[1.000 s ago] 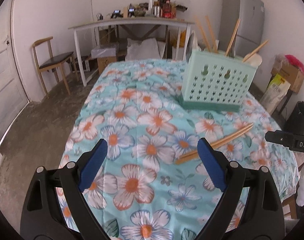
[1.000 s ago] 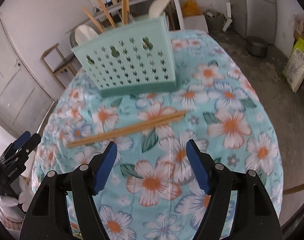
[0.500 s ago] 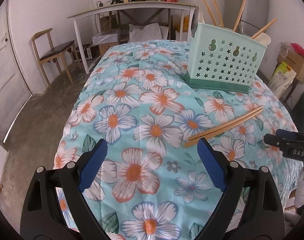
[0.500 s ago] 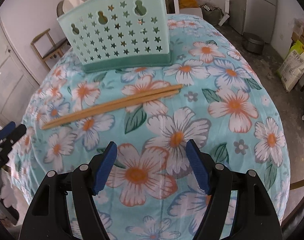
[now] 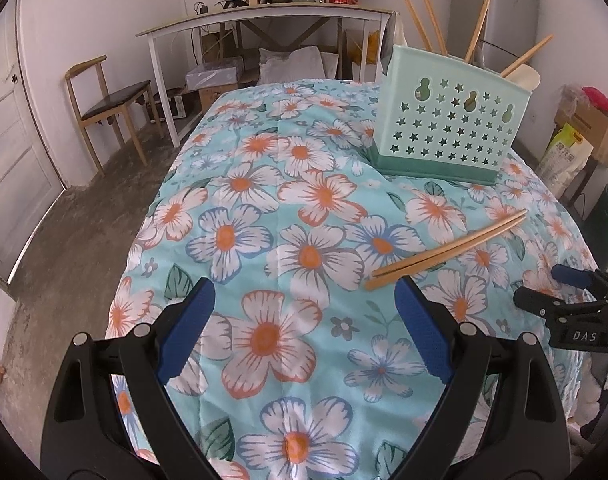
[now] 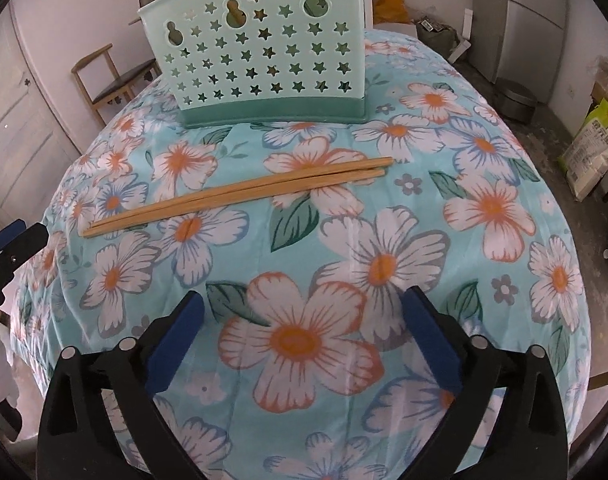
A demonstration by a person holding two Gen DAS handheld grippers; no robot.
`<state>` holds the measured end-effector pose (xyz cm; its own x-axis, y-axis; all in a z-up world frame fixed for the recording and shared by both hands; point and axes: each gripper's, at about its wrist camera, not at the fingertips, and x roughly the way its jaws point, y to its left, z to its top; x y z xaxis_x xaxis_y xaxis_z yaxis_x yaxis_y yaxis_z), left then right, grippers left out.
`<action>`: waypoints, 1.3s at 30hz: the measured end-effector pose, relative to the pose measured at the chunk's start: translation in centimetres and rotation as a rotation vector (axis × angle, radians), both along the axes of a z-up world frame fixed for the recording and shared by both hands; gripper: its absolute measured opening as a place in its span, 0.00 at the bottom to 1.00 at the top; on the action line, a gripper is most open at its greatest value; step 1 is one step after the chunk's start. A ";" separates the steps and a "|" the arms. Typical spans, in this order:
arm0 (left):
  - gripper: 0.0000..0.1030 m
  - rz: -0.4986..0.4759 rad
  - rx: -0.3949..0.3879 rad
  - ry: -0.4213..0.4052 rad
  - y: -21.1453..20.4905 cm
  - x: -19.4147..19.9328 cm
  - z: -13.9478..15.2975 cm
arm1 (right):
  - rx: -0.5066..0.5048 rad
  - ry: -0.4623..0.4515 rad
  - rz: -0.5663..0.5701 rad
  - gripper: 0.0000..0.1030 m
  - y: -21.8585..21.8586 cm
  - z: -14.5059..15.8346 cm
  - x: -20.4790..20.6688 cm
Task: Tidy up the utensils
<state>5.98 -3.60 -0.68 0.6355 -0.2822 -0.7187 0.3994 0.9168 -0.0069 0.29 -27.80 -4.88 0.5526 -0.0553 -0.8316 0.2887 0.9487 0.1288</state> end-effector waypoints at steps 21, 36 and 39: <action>0.85 0.021 -0.021 0.005 0.1 0.2 0.5 | 0.190 -0.078 -0.019 0.94 -2.3 0.2 -1.2; 0.85 0.051 0.002 -0.090 -0.5 0.7 2.0 | 0.425 -0.173 -0.064 0.92 -5.6 1.3 -3.5; 0.85 0.020 0.026 -0.094 -1.6 1.1 1.7 | 0.386 -0.213 -0.059 0.89 -5.3 2.2 -4.0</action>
